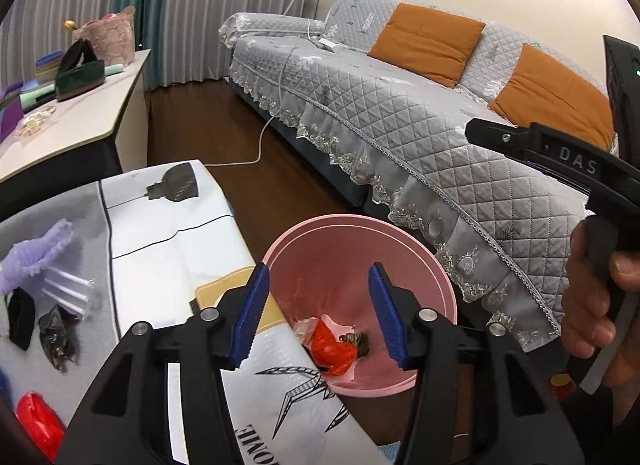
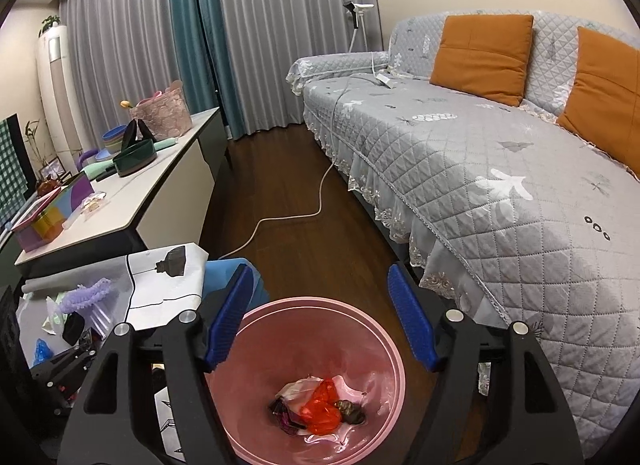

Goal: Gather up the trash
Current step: 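Open the right gripper over the pink bin while the left gripper opens too, then move both open grippers back over the remaining trash on the table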

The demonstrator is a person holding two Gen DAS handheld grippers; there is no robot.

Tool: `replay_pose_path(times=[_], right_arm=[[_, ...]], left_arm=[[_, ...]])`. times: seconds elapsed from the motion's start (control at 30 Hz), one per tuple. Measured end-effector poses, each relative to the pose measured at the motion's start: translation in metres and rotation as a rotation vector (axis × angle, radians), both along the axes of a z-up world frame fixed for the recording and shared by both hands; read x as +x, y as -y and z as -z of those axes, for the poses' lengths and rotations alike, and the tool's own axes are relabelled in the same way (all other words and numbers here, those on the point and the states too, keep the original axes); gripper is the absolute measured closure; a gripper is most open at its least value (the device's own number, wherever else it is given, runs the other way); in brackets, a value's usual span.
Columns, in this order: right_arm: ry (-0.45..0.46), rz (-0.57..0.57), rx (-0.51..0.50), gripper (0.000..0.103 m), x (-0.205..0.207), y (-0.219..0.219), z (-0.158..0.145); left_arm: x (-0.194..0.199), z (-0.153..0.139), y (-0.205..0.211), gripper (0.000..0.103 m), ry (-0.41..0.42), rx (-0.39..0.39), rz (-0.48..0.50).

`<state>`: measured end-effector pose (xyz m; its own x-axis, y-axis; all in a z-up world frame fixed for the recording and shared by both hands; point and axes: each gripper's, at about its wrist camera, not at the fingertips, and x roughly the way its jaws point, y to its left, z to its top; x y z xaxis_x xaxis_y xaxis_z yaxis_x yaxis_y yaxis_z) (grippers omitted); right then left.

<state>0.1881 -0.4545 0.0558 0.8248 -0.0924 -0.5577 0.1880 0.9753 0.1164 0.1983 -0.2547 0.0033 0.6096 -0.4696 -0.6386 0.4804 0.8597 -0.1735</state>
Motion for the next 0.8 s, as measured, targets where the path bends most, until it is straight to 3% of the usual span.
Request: replay_pose_path(times=[0.4, 0.8], right_arm=[[0.053, -0.076, 0.005, 0.036, -0.006, -0.043, -0.014], [0.110, -0.219, 0.084, 0.056, -0.008, -0.122, -0.021]], left_arm=[[-0.027, -0.024, -0.056, 0.061, 0.047, 0.010, -0.060], [-0.044, -0.064, -0.193, 0.063, 0.082, 0.057, -0.189]])
